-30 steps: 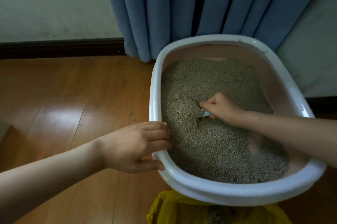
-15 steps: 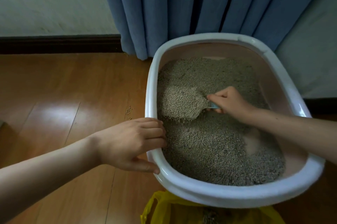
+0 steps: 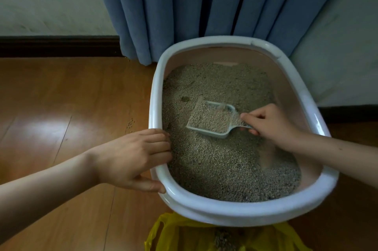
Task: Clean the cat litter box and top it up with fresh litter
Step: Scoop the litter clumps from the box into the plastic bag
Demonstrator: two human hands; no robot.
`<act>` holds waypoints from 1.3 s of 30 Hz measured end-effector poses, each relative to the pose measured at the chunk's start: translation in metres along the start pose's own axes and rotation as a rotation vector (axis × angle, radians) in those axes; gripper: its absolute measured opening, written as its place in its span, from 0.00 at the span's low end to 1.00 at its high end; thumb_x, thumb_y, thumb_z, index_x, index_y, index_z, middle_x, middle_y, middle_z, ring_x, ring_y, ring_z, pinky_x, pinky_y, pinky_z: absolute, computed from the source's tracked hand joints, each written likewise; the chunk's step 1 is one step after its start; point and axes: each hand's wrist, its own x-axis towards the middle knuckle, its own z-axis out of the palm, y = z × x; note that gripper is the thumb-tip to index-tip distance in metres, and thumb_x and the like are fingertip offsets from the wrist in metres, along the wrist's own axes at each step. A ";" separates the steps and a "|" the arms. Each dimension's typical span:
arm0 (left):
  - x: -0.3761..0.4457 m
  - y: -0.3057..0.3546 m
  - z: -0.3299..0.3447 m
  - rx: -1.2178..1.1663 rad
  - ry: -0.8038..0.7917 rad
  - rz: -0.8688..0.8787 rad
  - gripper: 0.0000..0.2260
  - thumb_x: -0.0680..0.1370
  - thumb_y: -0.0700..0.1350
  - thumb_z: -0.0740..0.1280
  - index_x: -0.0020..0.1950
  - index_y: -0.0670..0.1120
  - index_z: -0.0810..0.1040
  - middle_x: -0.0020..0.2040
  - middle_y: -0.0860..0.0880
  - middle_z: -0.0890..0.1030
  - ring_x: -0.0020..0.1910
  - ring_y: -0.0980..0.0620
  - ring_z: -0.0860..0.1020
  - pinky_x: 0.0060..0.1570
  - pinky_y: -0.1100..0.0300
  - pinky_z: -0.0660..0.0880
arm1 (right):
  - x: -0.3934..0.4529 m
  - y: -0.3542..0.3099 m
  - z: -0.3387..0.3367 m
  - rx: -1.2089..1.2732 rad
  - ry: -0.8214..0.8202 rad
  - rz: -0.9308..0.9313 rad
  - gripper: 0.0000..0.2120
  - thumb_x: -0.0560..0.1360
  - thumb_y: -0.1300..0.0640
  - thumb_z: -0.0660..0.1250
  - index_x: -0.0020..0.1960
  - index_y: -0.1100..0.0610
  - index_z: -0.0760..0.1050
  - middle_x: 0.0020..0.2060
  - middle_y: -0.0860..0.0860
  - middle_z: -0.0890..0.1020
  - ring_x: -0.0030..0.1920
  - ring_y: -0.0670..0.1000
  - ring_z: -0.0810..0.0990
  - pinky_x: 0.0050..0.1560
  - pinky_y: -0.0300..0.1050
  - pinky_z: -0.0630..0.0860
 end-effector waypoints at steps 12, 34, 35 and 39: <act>0.000 0.003 0.000 0.036 0.005 -0.005 0.22 0.79 0.63 0.62 0.52 0.44 0.79 0.48 0.48 0.78 0.52 0.46 0.77 0.69 0.49 0.67 | -0.021 -0.021 -0.008 -0.038 -0.071 0.091 0.22 0.80 0.54 0.62 0.28 0.57 0.76 0.16 0.46 0.72 0.18 0.41 0.66 0.26 0.36 0.65; -0.001 0.005 0.000 0.022 0.030 0.006 0.20 0.79 0.62 0.62 0.50 0.45 0.78 0.46 0.50 0.76 0.50 0.47 0.76 0.68 0.50 0.68 | -0.044 -0.033 -0.033 -0.288 -0.202 0.084 0.12 0.79 0.61 0.61 0.48 0.51 0.82 0.33 0.48 0.83 0.31 0.48 0.75 0.34 0.43 0.70; -0.001 0.005 0.000 0.025 0.030 0.007 0.20 0.79 0.62 0.62 0.50 0.45 0.77 0.46 0.50 0.76 0.50 0.47 0.76 0.68 0.50 0.68 | -0.045 -0.033 -0.033 -0.279 -0.203 0.087 0.11 0.80 0.60 0.61 0.47 0.52 0.82 0.33 0.48 0.83 0.31 0.47 0.75 0.34 0.42 0.70; -0.001 0.005 -0.001 0.029 0.030 0.004 0.20 0.79 0.62 0.62 0.50 0.45 0.77 0.46 0.50 0.76 0.50 0.47 0.76 0.67 0.49 0.68 | -0.045 -0.034 -0.033 -0.245 -0.201 0.096 0.14 0.80 0.61 0.61 0.38 0.57 0.80 0.23 0.45 0.76 0.22 0.40 0.69 0.26 0.33 0.66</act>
